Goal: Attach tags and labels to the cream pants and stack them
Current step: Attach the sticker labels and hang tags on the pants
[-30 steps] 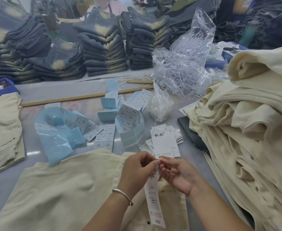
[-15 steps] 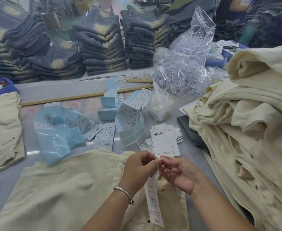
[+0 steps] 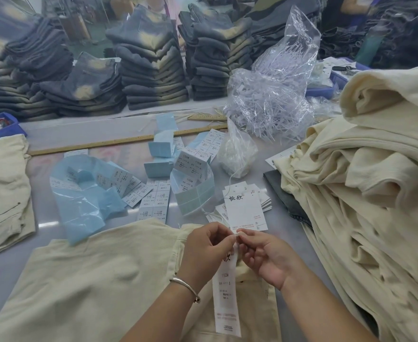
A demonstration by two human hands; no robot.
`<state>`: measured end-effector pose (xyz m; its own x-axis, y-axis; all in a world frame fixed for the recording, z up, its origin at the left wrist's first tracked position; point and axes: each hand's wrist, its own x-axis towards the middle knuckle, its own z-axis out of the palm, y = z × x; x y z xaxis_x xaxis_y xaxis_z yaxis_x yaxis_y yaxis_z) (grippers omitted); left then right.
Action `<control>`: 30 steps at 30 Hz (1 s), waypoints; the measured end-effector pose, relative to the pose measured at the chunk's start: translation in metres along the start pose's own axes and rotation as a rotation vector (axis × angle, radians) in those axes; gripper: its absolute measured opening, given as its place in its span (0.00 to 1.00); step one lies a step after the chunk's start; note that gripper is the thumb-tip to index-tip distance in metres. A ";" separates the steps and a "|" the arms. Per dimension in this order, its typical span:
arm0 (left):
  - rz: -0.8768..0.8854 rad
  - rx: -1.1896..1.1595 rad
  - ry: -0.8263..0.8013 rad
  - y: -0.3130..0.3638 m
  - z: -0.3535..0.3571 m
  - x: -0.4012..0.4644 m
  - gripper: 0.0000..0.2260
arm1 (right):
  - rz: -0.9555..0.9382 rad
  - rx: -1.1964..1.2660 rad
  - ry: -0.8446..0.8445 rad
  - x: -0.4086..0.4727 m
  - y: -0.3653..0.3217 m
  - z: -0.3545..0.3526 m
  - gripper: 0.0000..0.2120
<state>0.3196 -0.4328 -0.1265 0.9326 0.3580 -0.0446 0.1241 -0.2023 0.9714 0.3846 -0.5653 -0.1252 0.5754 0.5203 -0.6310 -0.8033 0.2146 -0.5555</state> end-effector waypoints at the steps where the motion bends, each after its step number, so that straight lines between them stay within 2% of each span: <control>1: 0.005 0.003 -0.002 0.000 0.000 0.000 0.04 | -0.003 -0.006 0.004 0.000 0.000 0.000 0.13; 5: 0.030 0.040 0.003 0.000 0.001 0.000 0.04 | -0.037 -0.037 0.022 0.000 0.001 0.000 0.14; 10: 0.048 0.022 -0.063 -0.004 -0.001 0.003 0.05 | -0.088 -0.069 0.069 -0.001 0.003 -0.001 0.06; 14: 0.029 0.000 -0.114 -0.008 -0.008 0.010 0.05 | -0.077 -0.125 0.062 -0.003 0.000 0.000 0.04; 18: 0.012 0.057 -0.087 -0.014 -0.015 0.019 0.12 | -0.062 -0.233 0.070 -0.005 -0.002 0.003 0.04; 22: 0.076 0.185 0.031 -0.022 -0.006 0.012 0.12 | -0.102 -0.289 0.135 -0.005 -0.003 0.007 0.04; 24: 0.094 0.235 0.074 -0.025 -0.004 0.008 0.11 | -0.223 -0.445 0.183 -0.008 -0.004 0.008 0.03; 28: 0.152 0.384 0.082 -0.036 -0.033 0.002 0.08 | -0.683 -1.109 0.479 -0.010 0.003 -0.001 0.05; 29: 0.137 0.413 0.126 -0.040 -0.048 -0.002 0.08 | -0.726 -1.248 0.558 -0.012 0.006 -0.003 0.09; 30: 0.091 0.438 0.194 -0.047 -0.067 -0.009 0.09 | -0.688 -1.347 0.627 -0.013 0.009 -0.006 0.20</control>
<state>0.2830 -0.3651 -0.1564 0.8710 0.4763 0.1205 0.2150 -0.5900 0.7782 0.3707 -0.5752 -0.1258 0.9858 0.1681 -0.0013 0.1284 -0.7578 -0.6398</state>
